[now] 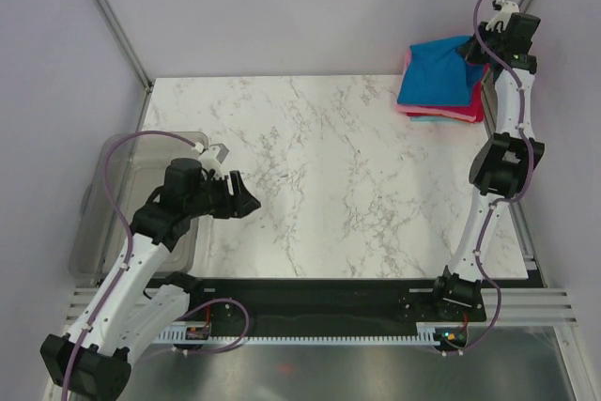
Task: Fold and stack the t-shirts
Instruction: Neatly place the folded tshirt to the corner, then reset both grippers
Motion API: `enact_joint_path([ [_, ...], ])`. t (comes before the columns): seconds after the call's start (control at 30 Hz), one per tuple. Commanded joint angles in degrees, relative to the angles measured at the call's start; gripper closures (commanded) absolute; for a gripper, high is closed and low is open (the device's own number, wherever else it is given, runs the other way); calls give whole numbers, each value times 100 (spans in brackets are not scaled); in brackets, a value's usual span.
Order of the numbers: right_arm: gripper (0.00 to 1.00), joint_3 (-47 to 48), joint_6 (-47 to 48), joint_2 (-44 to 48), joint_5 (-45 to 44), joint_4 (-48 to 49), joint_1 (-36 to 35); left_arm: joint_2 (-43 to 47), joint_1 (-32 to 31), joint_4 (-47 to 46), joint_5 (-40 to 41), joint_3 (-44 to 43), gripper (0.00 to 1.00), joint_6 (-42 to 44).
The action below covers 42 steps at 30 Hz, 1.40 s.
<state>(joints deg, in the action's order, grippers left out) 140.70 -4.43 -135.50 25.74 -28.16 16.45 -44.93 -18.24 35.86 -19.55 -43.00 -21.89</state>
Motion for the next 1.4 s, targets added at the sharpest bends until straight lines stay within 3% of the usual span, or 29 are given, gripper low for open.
enact_joint_path([
  [0.0,100,397,-277,-424,212,722,253,-51,-4,-167,-5,11,33,-35],
  [0.17,100,361,-568,-898,-33,1453,429,-60,-13,-167,21,11,33,-35],
  [0.33,75,300,-814,-1347,-271,2068,596,-148,-4,-158,65,11,33,-43],
  [0.5,69,159,-1235,-1610,-509,2675,737,-183,-13,-167,65,11,33,-43],
  [0.53,62,168,-1280,-1663,-473,2710,755,-166,-4,-167,65,11,33,-43],
  [0.57,43,168,-1306,-1672,-464,2754,755,-139,-13,-167,65,20,33,-43],
  [0.7,9,-24,-1333,-1445,-1006,2711,798,-95,-13,-167,74,3,33,-35],
  [0.8,3,-401,-1700,-971,-1439,2737,982,-17,-13,-167,92,11,33,-43],
  [0.97,2,-895,-2948,-127,-949,3036,1413,19,5,-175,31,11,33,-35],
  [1.23,2,-2414,-3397,1971,-623,3115,1493,195,-4,-184,-40,-6,33,-17],
  [1.37,2,-3643,-3539,3194,-350,3203,1135,300,-4,-193,-110,-6,33,9],
])
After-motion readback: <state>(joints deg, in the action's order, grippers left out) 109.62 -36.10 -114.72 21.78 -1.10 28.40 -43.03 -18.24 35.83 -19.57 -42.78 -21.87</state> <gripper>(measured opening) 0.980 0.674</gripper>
